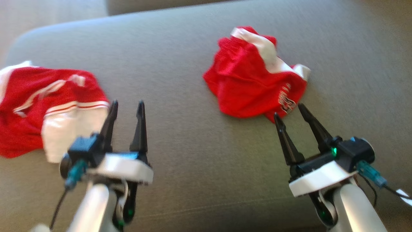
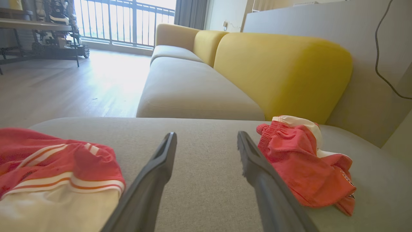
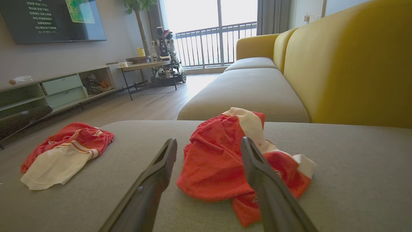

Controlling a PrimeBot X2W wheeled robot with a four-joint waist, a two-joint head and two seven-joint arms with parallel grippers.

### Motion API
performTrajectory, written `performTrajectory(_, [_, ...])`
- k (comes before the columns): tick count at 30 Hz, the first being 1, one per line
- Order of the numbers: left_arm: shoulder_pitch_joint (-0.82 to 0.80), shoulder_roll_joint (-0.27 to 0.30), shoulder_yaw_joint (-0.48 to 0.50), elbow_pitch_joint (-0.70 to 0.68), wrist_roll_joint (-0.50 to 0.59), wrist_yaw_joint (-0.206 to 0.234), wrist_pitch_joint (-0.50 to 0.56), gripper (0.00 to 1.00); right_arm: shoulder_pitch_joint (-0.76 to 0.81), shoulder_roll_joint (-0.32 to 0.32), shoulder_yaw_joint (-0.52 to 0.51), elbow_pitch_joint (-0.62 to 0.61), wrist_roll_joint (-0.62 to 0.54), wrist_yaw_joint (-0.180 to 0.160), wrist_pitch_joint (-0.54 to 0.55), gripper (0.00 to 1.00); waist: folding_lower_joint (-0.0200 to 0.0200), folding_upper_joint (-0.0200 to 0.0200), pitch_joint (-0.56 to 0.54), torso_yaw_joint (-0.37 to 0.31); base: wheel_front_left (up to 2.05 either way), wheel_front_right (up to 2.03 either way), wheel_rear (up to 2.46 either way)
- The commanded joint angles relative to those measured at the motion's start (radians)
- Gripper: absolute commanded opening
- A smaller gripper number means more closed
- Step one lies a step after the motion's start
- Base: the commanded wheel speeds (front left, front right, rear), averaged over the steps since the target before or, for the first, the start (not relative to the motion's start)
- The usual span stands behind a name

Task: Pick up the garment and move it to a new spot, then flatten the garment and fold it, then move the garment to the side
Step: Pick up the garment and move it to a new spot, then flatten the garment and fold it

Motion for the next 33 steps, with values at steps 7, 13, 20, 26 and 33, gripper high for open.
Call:
performTrajectory(7, [0.141,-0.046,0.126,-0.14,0.086,0.004,-0.012,1.0,0.065,0.001,-0.022,-0.023,-0.025,0.0,-0.006,1.0,0.0001,0.0,-0.131,0.12,0.0,0.0,0.0])
performTrajectory(13, [0.251,-0.065,0.183,-0.218,0.158,0.003,-0.012,1.0,0.126,0.001,-0.055,-0.037,-0.04,0.0,-0.006,1.0,0.0001,0.0,-0.157,0.131,0.0,0.0,0.0])
performTrajectory(20, [0.327,-0.071,0.203,-0.207,0.224,-0.01,-0.012,1.0,0.191,0.001,-0.079,-0.078,-0.061,0.0,-0.006,1.0,0.0001,0.0,-0.173,0.132,0.0,0.0,0.0])
performTrajectory(26, [0.345,-0.073,0.2,-0.201,0.255,-0.024,-0.012,1.0,0.206,0.001,-0.071,-0.067,-0.068,0.0,-0.006,1.0,0.0001,0.0,-0.175,0.131,0.0,0.0,0.0])
performTrajectory(33, [0.342,-0.073,0.19,-0.189,0.278,-0.03,-0.012,1.0,0.204,0.001,-0.061,-0.056,-0.065,0.0,-0.006,1.0,0.0001,0.0,-0.172,0.126,0.0,0.0,0.0])
